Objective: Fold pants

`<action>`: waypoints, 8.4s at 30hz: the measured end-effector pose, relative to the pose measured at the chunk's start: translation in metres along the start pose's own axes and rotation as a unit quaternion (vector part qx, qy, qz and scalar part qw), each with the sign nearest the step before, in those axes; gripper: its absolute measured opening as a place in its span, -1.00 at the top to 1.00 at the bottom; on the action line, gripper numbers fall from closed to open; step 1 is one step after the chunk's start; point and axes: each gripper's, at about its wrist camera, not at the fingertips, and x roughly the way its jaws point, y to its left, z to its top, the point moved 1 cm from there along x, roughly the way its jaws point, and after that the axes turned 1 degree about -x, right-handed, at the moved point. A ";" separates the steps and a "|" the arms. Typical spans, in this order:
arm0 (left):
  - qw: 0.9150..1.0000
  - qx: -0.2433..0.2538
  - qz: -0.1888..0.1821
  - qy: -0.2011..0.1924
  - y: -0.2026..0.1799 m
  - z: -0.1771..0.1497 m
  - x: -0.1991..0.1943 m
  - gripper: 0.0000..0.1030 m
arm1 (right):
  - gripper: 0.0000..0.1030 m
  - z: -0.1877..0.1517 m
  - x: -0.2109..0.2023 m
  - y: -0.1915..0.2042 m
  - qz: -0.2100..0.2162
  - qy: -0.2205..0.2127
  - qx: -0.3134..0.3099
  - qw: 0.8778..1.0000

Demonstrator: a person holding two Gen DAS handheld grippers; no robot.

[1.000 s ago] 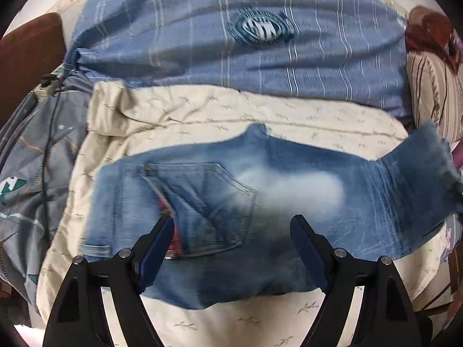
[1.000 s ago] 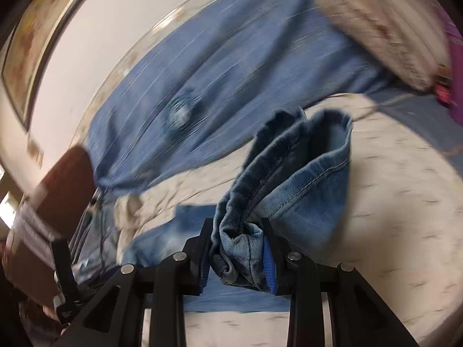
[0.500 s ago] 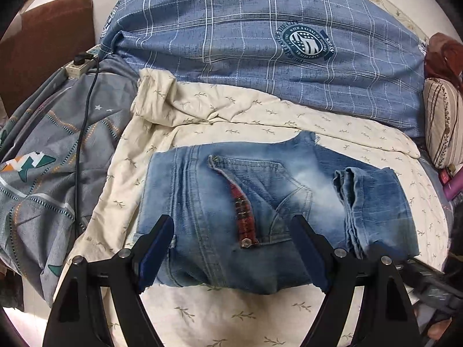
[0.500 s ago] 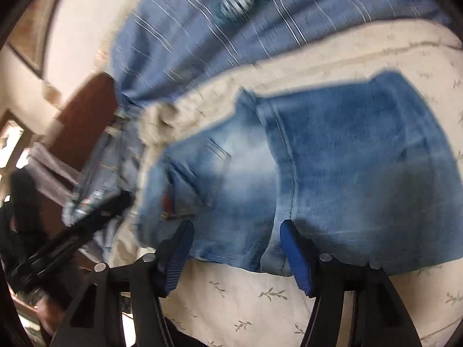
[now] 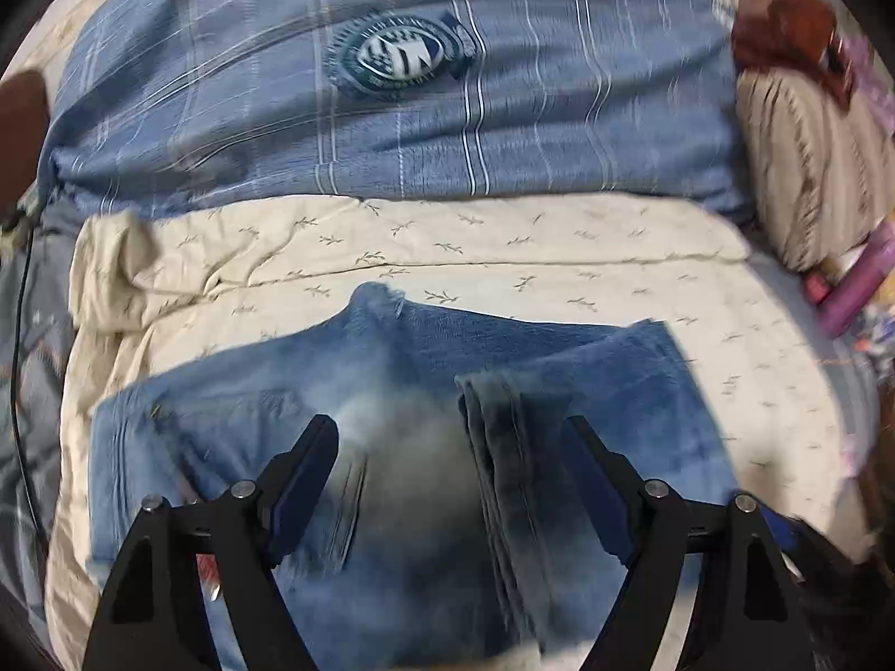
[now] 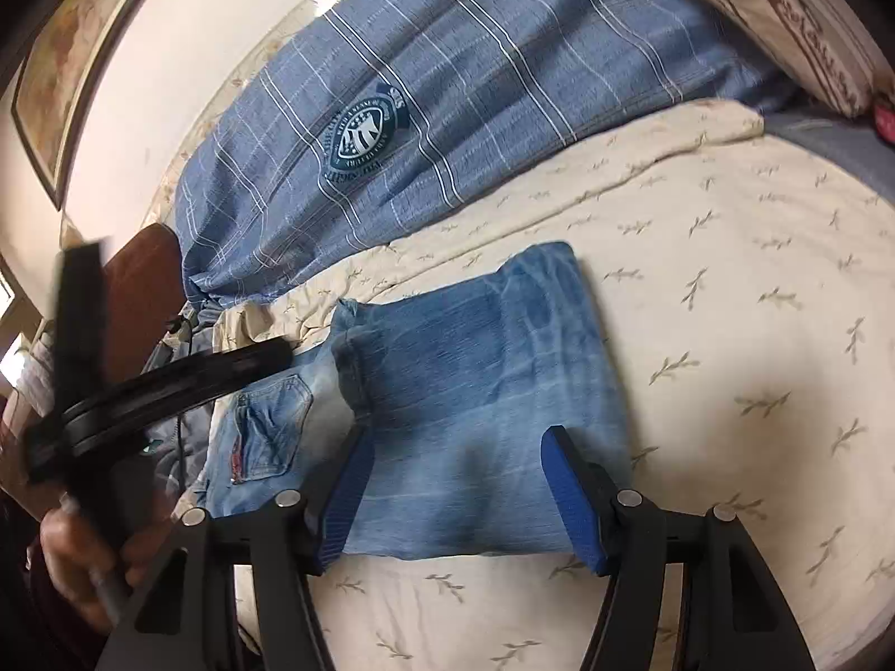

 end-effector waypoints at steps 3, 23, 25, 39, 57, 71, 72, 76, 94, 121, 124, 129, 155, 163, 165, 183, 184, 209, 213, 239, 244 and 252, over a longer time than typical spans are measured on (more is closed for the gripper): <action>0.999 0.019 0.036 0.034 -0.008 0.005 0.037 -0.50 | -0.29 -0.001 -0.004 0.002 -0.005 0.000 -0.022 1.000; 0.996 -0.065 0.063 -0.008 0.132 -0.050 -0.070 -0.56 | -0.29 -0.018 0.011 0.042 -0.062 -0.007 -0.140 0.988; 0.992 -0.088 0.086 -0.009 0.168 -0.075 -0.091 -0.56 | -0.29 -0.020 0.001 0.053 -0.048 -0.024 -0.147 0.988; 0.956 -0.290 -0.043 0.029 0.220 -0.170 -0.094 -0.56 | -0.29 -0.039 0.007 0.097 -0.011 -0.035 -0.185 0.982; 0.899 -0.405 -0.151 0.078 0.207 -0.134 0.004 -0.53 | -0.29 -0.019 0.000 0.067 0.005 -0.039 -0.106 0.994; 0.890 -0.431 -0.137 0.050 0.214 -0.138 0.005 -0.29 | -0.28 -0.038 0.017 0.092 -0.016 -0.013 -0.174 0.985; 0.892 -0.430 -0.129 0.049 0.212 -0.137 0.004 -0.28 | -0.29 -0.038 0.018 0.092 -0.016 -0.011 -0.174 0.985; 0.904 -0.416 -0.095 0.024 0.203 -0.133 -0.003 -0.05 | -0.28 -0.036 0.017 0.087 -0.017 -0.013 -0.163 0.986; 0.989 -0.118 0.026 -0.081 0.084 -0.052 -0.072 0.64 | -0.28 -0.005 -0.014 0.024 -0.083 -0.063 -0.027 0.994; 0.975 0.146 -0.109 -0.128 -0.076 -0.050 -0.119 -0.19 | -0.29 0.021 -0.100 -0.079 -0.098 -0.168 0.153 0.969; 0.982 0.127 -0.068 -0.120 -0.052 -0.046 -0.112 -0.19 | -0.29 0.027 -0.087 -0.048 -0.058 -0.157 0.088 0.982; 0.997 0.045 -0.017 -0.052 -0.011 -0.032 -0.066 -0.19 | -0.29 0.035 -0.056 0.011 0.019 -0.130 -0.009 0.991; 1.000 0.003 -0.016 0.016 -0.003 -0.083 -0.018 -0.21 | 0.32 -0.003 0.014 -0.010 -0.002 0.054 0.018 0.998; 0.999 0.022 0.033 -0.036 -0.013 -0.062 -0.045 -0.21 | 0.28 0.019 -0.025 -0.003 0.016 -0.036 0.006 0.999; 0.997 0.031 0.045 -0.053 -0.015 -0.057 -0.051 -0.21 | 0.28 0.023 -0.027 0.000 0.024 -0.044 0.006 0.999; 0.995 0.034 0.075 -0.062 -0.018 0.000 -0.013 -0.23 | 0.29 0.074 0.009 0.014 0.011 -0.073 -0.019 0.997; 0.995 0.031 0.079 -0.054 -0.017 0.004 -0.005 -0.23 | 0.29 0.077 0.014 0.011 0.013 -0.069 -0.013 0.997; 0.988 0.085 0.121 0.036 -0.030 0.029 0.080 -0.27 | 0.31 0.078 0.077 -0.036 0.004 0.048 0.051 0.998; 0.988 0.080 0.117 0.056 -0.026 0.034 0.080 -0.30 | 0.30 0.069 0.071 -0.037 0.000 0.051 0.050 0.997; 0.992 0.098 0.078 0.012 -0.047 -0.065 -0.012 -0.49 | 0.30 0.008 0.004 -0.031 -0.012 0.064 0.010 0.998; 0.996 0.076 0.050 0.017 -0.037 -0.070 -0.008 -0.50 | 0.30 0.000 -0.003 -0.036 -0.004 0.060 0.042 0.997; 0.993 0.092 0.068 0.005 -0.041 -0.078 -0.010 -0.52 | 0.30 -0.013 -0.012 -0.034 -0.010 0.054 0.049 0.997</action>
